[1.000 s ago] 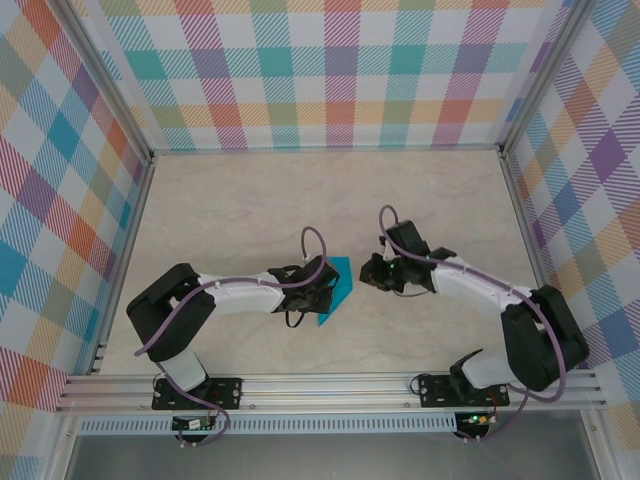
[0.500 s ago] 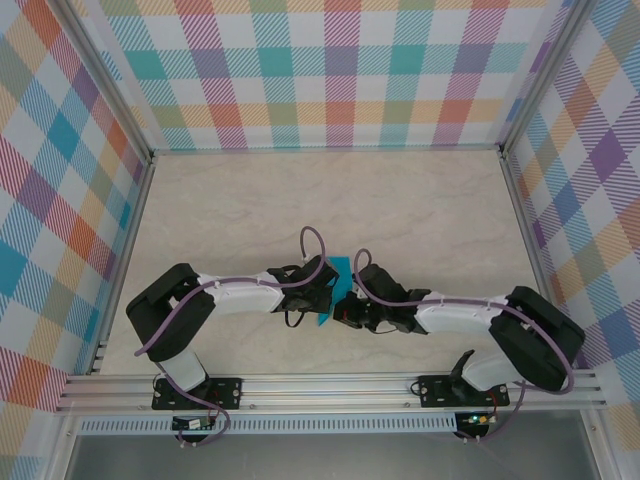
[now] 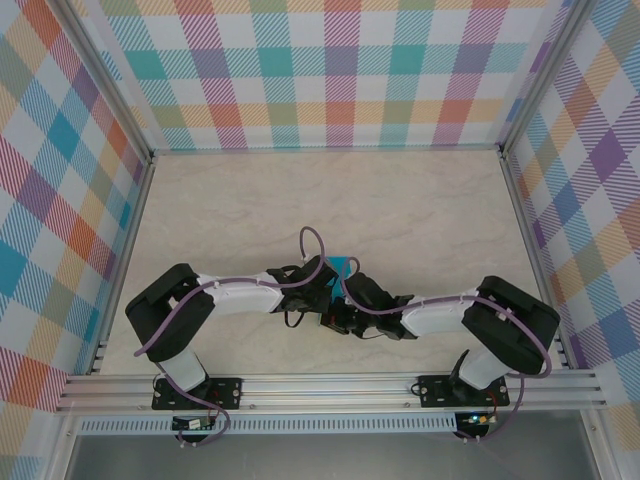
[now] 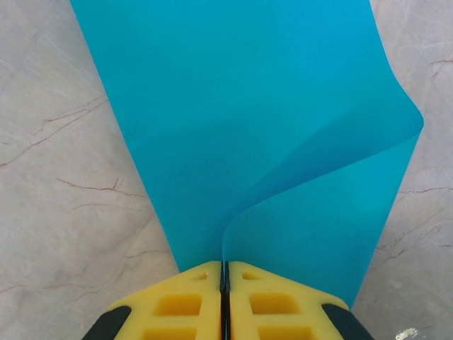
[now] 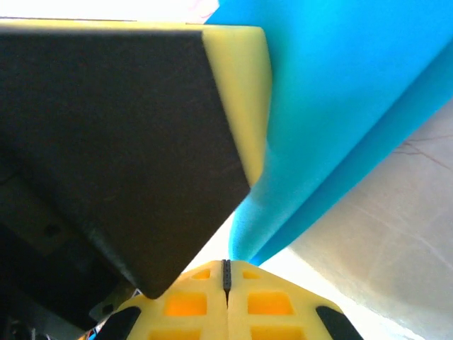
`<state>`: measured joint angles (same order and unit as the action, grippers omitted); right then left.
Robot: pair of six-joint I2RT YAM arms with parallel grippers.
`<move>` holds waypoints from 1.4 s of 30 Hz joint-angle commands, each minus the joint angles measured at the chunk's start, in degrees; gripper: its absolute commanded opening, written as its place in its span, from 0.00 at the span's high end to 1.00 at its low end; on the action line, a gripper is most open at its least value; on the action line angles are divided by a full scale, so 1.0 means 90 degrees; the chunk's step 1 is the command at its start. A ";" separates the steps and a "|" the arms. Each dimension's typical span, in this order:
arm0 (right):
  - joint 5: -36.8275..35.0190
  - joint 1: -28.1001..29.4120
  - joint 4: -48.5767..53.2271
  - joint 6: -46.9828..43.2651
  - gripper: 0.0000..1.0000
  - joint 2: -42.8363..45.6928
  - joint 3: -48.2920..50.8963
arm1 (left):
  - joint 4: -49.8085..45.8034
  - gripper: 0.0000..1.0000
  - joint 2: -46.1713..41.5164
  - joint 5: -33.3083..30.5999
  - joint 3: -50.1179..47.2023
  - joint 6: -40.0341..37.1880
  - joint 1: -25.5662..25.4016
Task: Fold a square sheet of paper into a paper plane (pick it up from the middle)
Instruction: Third fold the triangle at the center of the table.
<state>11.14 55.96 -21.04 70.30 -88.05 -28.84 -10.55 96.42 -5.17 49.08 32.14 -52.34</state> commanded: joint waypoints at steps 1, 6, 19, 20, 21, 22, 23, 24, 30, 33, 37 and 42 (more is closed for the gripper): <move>-0.0113 0.0022 -0.0762 0.0188 0.99 -0.0256 0.0098 | -0.0225 0.91 0.0105 0.0136 -0.0222 0.0062 0.0073; -0.0236 0.0022 -0.1111 0.0300 0.99 -0.0372 0.0198 | -0.0195 0.91 0.0123 0.0163 -0.0230 0.0073 0.0073; -0.0400 0.0015 -0.0938 0.0287 0.99 -0.0583 0.0280 | -0.0110 0.91 0.0152 0.0312 -0.0205 0.0062 0.0073; -0.0389 0.0022 -0.0942 0.0316 0.99 -0.0646 0.0293 | -0.0108 0.91 0.0160 0.0329 -0.0200 0.0052 0.0070; -0.0379 0.0022 -0.0979 0.0332 0.99 -0.0696 0.0313 | -0.0098 0.91 0.0167 0.0348 -0.0202 0.0052 0.0072; -0.0350 0.0022 -0.1007 0.0351 0.99 -0.0733 0.0335 | -0.0098 0.91 0.0183 0.0356 -0.0206 0.0056 0.0070; -0.0354 0.0021 -0.0976 0.0361 0.99 -0.0735 0.0352 | -0.0104 0.91 0.0180 0.0350 -0.0208 0.0049 0.0072; -0.0391 0.0022 -0.0925 0.0363 0.99 -0.0687 0.0376 | -0.0107 0.91 0.0185 0.0364 -0.0212 0.0044 0.0070; -0.0545 0.0022 -0.0417 0.0218 0.98 -0.0267 0.0401 | -0.0088 0.90 0.0145 0.0457 -0.0210 0.0024 0.0072; -0.0547 0.0022 -0.0341 0.0233 0.98 -0.0253 0.0408 | -0.0083 0.90 0.0183 0.0519 -0.0183 -0.0004 0.0073; -0.0513 0.0022 -0.0559 0.0307 0.98 -0.0215 0.0509 | -0.0107 0.90 0.0204 0.0544 -0.0179 -0.0016 0.0072; -0.0612 0.0012 -0.0401 0.0255 0.97 0.0251 0.0510 | -0.0127 0.90 0.0174 0.0525 -0.0203 -0.0013 0.0068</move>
<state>7.05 56.21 -25.67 72.66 -88.51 -24.73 -9.26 96.40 -2.59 48.88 31.92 -51.66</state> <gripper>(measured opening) 0.046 0.097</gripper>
